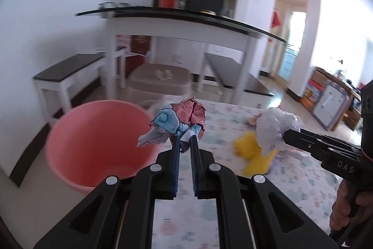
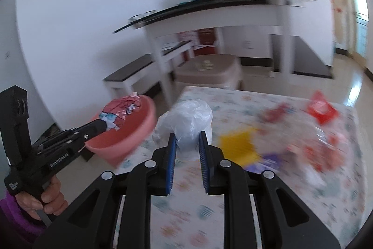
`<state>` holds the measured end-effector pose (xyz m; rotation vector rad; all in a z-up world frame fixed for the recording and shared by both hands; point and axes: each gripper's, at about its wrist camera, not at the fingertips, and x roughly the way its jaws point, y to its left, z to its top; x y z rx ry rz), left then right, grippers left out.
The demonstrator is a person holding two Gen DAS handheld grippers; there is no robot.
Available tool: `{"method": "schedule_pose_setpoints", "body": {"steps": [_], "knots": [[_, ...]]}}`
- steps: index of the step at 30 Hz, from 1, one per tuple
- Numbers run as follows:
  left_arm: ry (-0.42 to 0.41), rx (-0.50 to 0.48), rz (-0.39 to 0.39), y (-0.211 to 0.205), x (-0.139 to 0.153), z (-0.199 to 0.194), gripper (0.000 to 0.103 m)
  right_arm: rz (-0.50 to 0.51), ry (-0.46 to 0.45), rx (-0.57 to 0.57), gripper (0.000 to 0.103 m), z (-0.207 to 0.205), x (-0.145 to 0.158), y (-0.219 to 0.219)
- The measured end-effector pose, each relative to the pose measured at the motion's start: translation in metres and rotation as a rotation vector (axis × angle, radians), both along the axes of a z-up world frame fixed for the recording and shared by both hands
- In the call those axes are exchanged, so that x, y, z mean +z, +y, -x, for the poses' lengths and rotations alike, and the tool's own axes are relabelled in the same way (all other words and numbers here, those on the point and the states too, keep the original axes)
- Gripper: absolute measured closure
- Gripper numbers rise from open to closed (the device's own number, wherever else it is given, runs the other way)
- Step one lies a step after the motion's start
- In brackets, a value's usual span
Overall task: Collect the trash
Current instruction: 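Lift the wrapper with the left gripper while the right gripper grasps the white plastic bag, then carry both items over the pink bucket and open both grippers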
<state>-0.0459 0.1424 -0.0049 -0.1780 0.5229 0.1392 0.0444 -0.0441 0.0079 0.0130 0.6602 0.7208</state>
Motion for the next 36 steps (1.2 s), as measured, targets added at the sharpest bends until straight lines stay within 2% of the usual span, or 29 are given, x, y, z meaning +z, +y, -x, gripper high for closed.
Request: {"method": "schedule_pose_setpoints", "body": {"steps": [7, 15, 23, 25, 28, 31, 36], "knots": [[0.049, 0.165, -0.032, 0.051, -0.007, 0.013, 0.095, 0.009, 0.03, 0.192, 0.083, -0.012, -0.002, 0.094], [0.155, 0.207, -0.047, 0.075, -0.028, 0.004, 0.095, 0.066, 0.077, 0.283, 0.083, -0.014, -0.02, 0.165], [0.229, 0.204, -0.009, 0.081, -0.044, -0.005, 0.092, 0.14, 0.125, 0.305, 0.083, -0.018, -0.04, 0.186], [0.232, 0.208, -0.007, 0.08, -0.045, -0.006, 0.09, 0.144, 0.152, 0.317, 0.08, -0.018, -0.044, 0.188], [0.226, 0.212, -0.007, 0.08, -0.043, -0.003, 0.083, 0.132, 0.186, 0.33, 0.076, -0.019, -0.048, 0.184], [0.208, 0.217, -0.003, 0.081, -0.038, 0.0, 0.082, 0.128, 0.182, 0.328, 0.069, -0.018, -0.047, 0.183], [0.18, 0.218, 0.005, 0.081, -0.03, 0.006, 0.081, 0.121, 0.17, 0.315, 0.067, -0.014, -0.041, 0.179]]}}
